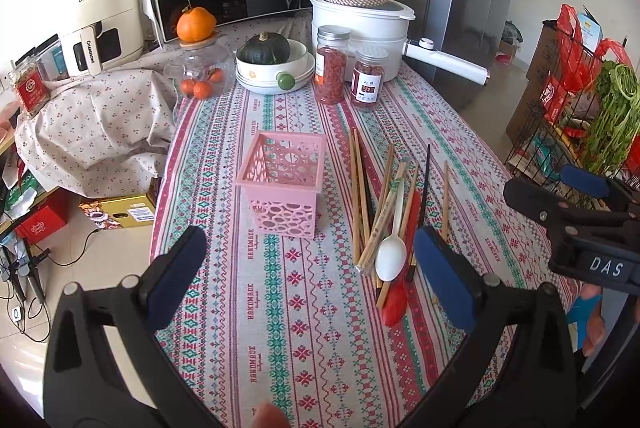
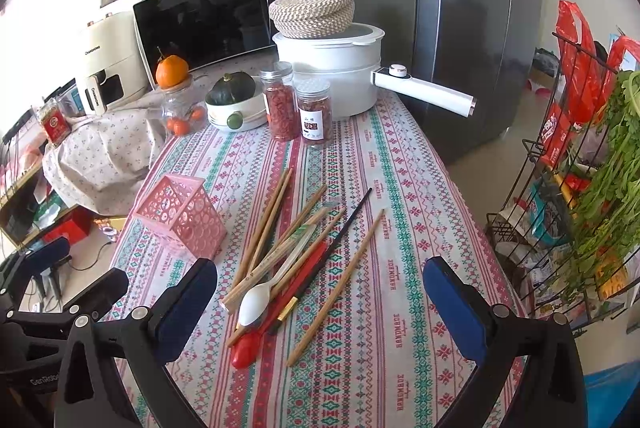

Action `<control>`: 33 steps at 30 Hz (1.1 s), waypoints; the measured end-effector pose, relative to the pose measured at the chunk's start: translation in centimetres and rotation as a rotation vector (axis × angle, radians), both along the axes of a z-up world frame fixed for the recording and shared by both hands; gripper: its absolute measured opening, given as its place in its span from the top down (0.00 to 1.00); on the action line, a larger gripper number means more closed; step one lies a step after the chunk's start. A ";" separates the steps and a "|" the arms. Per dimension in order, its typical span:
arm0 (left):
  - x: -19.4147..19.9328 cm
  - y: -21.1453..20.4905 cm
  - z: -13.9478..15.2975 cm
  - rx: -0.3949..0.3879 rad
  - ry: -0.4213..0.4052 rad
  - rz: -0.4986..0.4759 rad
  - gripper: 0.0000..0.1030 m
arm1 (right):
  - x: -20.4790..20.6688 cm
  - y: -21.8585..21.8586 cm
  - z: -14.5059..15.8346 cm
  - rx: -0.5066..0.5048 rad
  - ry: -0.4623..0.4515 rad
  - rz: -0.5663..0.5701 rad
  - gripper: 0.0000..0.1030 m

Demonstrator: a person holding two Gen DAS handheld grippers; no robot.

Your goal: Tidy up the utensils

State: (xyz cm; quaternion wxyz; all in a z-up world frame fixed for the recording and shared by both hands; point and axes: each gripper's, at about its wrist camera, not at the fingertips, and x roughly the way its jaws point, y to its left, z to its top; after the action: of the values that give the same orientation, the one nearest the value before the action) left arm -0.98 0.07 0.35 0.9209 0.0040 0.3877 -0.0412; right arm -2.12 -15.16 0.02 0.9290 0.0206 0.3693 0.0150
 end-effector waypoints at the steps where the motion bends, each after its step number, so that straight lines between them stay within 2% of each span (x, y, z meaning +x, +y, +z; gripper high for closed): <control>1: 0.0 0.0 0.0 0.001 0.000 0.000 0.00 | 0.1 0.0 0.0 0.000 0.000 0.000 0.00; 23: 0.1 0.1 0.0 -0.007 0.004 -0.001 0.00 | 0.0 0.0 0.0 -0.002 0.005 0.001 0.00; 30: 0.6 0.8 -0.1 -0.043 0.004 -0.001 0.00 | 0.1 -0.2 -0.3 -0.010 0.012 -0.001 0.00; 33: 0.6 0.8 -0.1 -0.060 -0.022 -0.017 0.00 | 0.2 -0.3 -0.5 -0.012 0.023 0.001 0.00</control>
State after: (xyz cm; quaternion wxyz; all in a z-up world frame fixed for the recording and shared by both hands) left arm -0.33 0.84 0.24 0.9244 -0.0199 0.3760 -0.0604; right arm -1.87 -15.49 -0.44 0.9247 0.0150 0.3801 0.0132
